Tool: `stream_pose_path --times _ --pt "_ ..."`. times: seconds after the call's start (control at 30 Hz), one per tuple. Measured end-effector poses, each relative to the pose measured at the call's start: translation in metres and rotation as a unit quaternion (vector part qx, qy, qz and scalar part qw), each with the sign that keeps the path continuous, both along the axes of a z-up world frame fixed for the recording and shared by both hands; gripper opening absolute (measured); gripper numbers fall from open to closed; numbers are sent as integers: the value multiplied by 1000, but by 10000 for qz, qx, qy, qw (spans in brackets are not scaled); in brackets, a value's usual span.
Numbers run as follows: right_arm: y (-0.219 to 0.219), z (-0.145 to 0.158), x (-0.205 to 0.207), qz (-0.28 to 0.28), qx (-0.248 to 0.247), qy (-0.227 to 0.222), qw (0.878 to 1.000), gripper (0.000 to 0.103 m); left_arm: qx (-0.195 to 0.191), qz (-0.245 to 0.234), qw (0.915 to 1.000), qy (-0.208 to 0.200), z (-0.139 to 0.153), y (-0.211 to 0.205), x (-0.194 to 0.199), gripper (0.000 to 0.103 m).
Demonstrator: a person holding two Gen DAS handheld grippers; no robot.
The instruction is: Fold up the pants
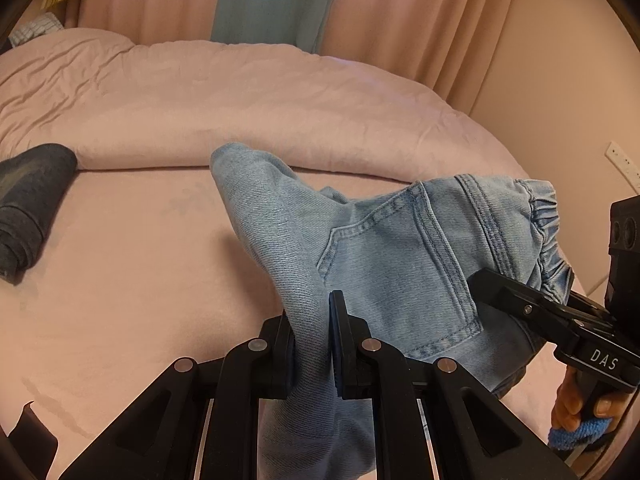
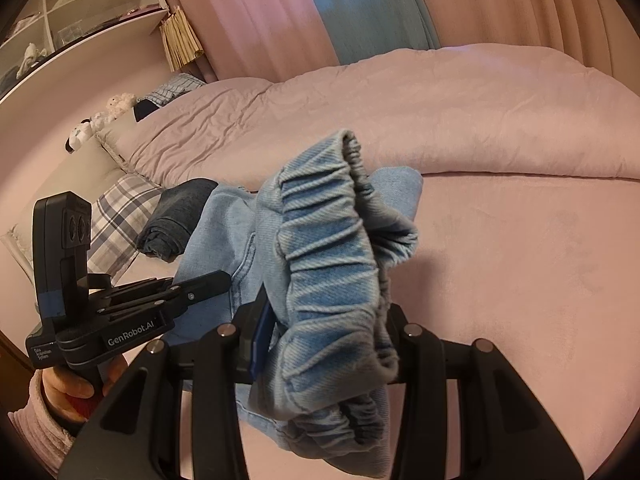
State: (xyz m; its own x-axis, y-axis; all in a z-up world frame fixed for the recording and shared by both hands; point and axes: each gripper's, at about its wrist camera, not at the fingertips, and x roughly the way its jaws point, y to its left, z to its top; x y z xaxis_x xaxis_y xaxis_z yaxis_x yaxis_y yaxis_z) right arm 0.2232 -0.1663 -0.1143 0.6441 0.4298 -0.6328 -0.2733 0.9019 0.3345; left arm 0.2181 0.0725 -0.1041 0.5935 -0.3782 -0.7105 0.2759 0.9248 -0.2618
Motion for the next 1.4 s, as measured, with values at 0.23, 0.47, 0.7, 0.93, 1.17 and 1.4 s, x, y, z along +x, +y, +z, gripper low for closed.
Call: stream_pose_path --times 0.23,0.47,0.7,0.93,1.17,1.4 --pt "2 -11 5 -34 -12 122 9999 41 17 1 9999 137 -10 -1 6 11" --pt "0 -23 12 -59 -37 251 9997 41 52 6 9996 273 -21 -2 13 11" --pt "4 -34 20 -65 -89 383 9992 41 114 17 9990 428 -34 -5 24 11" --pt "7 -52 30 -114 -210 682 9974 42 241 59 9973 697 -56 -9 36 11" --pt "-6 -77 39 -471 -311 1150 9918 52 420 204 9957 796 -68 -3 43 26" --pt "-35 -87 26 -949 -61 1570 9830 67 952 663 9915 584 -63 13 30 68"
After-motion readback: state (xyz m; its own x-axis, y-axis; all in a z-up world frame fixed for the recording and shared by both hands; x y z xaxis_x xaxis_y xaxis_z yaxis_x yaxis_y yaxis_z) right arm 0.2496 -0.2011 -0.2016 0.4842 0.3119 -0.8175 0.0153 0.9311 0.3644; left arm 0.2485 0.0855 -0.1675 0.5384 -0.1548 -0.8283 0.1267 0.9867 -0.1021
